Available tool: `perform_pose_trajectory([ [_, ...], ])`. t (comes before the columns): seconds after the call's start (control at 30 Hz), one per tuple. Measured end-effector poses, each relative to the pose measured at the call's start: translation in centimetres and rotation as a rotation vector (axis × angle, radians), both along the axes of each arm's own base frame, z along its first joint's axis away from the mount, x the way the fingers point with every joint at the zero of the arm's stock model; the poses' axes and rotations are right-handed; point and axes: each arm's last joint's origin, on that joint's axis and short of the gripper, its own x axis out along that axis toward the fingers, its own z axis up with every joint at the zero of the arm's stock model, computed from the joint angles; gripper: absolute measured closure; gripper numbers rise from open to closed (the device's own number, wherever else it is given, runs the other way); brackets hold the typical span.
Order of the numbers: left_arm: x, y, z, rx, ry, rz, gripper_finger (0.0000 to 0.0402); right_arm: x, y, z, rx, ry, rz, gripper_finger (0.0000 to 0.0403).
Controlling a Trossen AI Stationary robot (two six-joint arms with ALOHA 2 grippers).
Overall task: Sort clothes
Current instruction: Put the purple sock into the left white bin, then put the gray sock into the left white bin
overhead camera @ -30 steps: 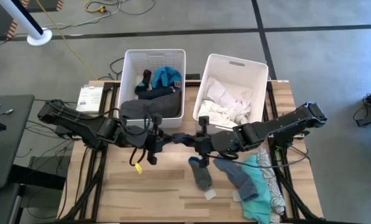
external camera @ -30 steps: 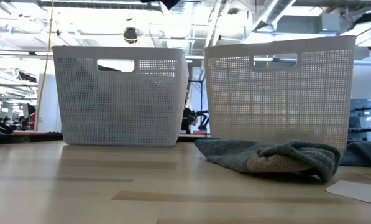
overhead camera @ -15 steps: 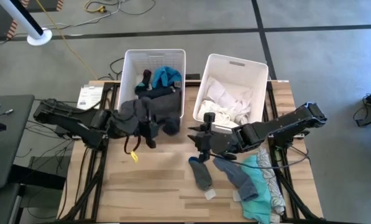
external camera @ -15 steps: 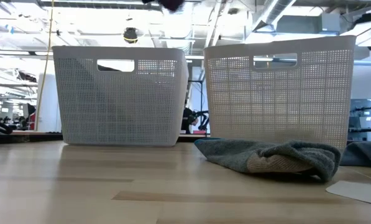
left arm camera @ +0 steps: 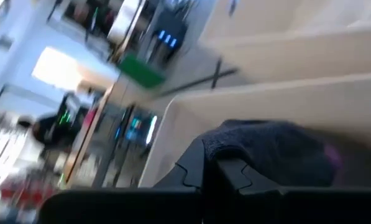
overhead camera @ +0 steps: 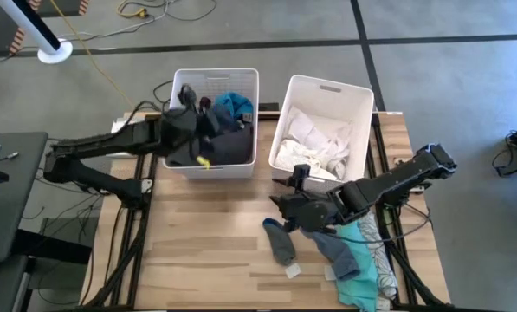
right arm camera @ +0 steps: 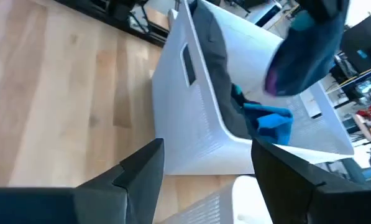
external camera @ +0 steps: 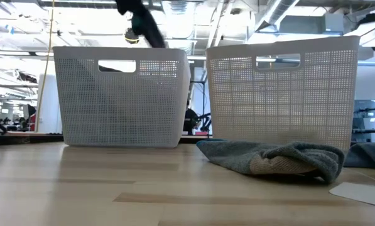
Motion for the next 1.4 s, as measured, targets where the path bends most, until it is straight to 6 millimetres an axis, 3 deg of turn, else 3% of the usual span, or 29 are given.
perform_pose_trajectory([
  [0.17, -0.8, 4.6, -0.6, -0.017, 0.026, 0.163, 0.0400, -0.8, 1.2, -0.4, 0.034, 0.022, 0.011, 0.0153],
  [0.43, -2.6, 11.2, -2.3, -0.153, 0.022, 0.282, 0.0398, -2.1, 3.1, -0.8, 0.089, 0.032, 0.029, 0.0155],
  [0.73, -2.8, 16.0, -6.5, -0.300, 0.144, 0.425, 0.0396, -3.7, 4.6, -1.5, 0.143, 0.064, 0.023, 0.0155],
  [0.97, -2.3, 17.5, -8.4, -0.345, 0.171, 0.482, 0.0365, -4.7, 6.0, -1.6, 0.170, 0.065, 0.043, 0.0155],
  [1.2, -2.4, 17.5, -8.2, -0.334, 0.148, 0.512, 0.0288, -5.3, 6.8, -1.6, 0.154, 0.053, 0.063, 0.0155],
  [1.4, -2.5, 16.9, -7.6, -0.327, 0.118, 0.507, 0.0250, -5.4, 6.9, -1.5, 0.147, 0.048, 0.060, 0.0155],
])
